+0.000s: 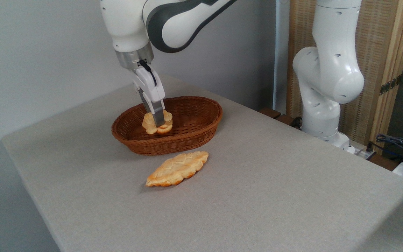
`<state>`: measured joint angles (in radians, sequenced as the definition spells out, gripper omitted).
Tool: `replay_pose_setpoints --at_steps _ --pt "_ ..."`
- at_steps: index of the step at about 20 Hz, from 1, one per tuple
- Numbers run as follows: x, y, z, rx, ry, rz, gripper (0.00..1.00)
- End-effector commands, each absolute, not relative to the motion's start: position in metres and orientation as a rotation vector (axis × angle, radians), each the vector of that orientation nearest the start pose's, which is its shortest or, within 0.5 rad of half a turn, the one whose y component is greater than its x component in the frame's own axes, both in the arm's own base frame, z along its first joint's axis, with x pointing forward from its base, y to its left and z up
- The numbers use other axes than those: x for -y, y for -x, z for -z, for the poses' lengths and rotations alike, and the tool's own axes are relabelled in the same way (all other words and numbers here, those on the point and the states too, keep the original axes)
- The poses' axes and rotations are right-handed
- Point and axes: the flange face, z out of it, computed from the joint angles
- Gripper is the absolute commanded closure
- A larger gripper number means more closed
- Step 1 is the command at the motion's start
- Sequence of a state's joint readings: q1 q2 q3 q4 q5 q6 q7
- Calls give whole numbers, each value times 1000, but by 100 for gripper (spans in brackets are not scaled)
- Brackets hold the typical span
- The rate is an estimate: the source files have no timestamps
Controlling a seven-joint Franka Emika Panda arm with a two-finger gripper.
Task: Put bread into the basket
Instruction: 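Lower the round bread into the basket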
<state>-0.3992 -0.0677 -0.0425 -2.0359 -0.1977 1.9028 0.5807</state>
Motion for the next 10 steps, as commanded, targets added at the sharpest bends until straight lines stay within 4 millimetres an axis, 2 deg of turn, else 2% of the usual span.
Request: replay_pose_setpoints --at_steps 1,5,8,10 --pt "241 -478 -471 -1510 2973 -99 0" --pt "242 -480 -469 -1509 2974 -101 0" --pt "240 -484 -479 -1511 2972 -67 0" --pt "234 -493 -493 -1492 2981 -15 0"
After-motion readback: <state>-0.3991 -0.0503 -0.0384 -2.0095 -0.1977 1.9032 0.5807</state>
